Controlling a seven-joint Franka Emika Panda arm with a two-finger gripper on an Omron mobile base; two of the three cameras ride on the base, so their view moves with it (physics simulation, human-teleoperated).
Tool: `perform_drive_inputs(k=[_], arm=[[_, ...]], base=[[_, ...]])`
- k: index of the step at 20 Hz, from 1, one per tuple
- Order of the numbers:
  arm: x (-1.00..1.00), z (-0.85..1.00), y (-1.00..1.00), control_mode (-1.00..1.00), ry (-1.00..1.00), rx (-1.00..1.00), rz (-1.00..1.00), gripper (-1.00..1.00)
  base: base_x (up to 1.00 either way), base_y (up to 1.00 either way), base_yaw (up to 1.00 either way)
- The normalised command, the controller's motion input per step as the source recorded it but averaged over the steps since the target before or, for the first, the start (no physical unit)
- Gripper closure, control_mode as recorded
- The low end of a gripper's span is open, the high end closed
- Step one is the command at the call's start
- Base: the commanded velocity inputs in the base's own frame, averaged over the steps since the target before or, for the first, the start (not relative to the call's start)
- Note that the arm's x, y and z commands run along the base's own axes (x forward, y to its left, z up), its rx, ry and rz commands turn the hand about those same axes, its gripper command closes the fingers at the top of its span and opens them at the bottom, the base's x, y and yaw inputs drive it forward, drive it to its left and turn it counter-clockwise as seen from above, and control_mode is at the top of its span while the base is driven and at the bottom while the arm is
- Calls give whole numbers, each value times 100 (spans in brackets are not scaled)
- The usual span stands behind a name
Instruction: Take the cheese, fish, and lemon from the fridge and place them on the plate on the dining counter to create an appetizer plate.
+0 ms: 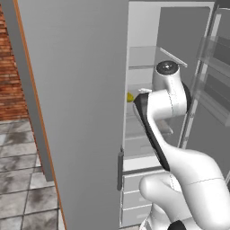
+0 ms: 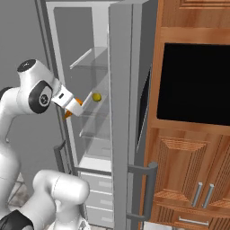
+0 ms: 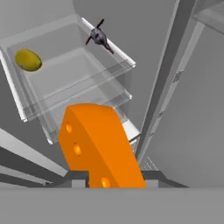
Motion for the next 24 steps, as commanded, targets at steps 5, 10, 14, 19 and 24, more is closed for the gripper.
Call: perform_drive_inputs(k=[5,10,14,19,24], arm=[[-22,0,10,-100,7,0,-2,100],[-5,0,0,-100,0,0,0,100],[0,0,1,100,0,0,0,100],[0,0,0,100,0,0,0,100],[0,0,0,100,0,0,0,100]], base=[[0,0,0],[0,0,0],[0,16,0],[0,81,0],[-4,86,0]])
